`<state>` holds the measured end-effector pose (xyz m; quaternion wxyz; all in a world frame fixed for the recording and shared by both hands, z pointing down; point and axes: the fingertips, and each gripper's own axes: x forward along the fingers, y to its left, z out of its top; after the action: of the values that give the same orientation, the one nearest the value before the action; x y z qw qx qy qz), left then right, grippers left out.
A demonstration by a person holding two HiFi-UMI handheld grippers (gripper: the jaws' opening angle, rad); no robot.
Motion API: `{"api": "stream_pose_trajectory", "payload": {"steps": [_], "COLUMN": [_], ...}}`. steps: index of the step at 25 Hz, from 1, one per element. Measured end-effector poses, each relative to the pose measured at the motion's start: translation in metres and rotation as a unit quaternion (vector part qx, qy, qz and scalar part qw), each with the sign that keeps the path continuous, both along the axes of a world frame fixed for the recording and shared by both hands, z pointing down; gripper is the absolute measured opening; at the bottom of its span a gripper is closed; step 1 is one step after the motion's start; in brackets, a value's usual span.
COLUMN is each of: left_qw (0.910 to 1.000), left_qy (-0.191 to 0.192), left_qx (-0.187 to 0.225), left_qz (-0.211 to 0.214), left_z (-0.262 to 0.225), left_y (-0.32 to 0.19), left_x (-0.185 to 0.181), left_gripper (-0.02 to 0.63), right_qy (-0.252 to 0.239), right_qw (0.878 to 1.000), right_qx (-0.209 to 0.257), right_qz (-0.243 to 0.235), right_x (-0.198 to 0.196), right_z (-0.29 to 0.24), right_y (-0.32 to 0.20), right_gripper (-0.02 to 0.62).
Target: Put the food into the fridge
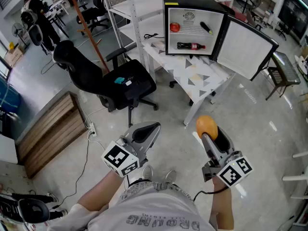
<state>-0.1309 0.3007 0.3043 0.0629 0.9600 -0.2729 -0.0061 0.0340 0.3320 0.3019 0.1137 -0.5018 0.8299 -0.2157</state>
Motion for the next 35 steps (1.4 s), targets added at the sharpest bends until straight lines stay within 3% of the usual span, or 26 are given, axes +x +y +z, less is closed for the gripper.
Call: {"api": "stream_pose_trajectory", "payload": {"steps": [16, 35], "left_qw": [0.9998, 0.9993], "left_qy": [-0.002, -0.003], "left_qx": [0.011, 0.026], "left_qz": [-0.013, -0.026], "left_z": [-0.005, -0.006], "left_y": [-0.006, 0.032], "left_x": [0.011, 0.041], "left_gripper": [0.009, 0.009], "right_qy": [-0.006, -0.007], "right_qw": [1.0, 1.0], "right_qx": [0.018, 0.028], "right_qz": [-0.003, -0.013], "right_x": [0.013, 0.048], "right_z": [-0.008, -0.007], "right_y": [-0.01, 0.03], "right_gripper": [0.264, 0.264]}}
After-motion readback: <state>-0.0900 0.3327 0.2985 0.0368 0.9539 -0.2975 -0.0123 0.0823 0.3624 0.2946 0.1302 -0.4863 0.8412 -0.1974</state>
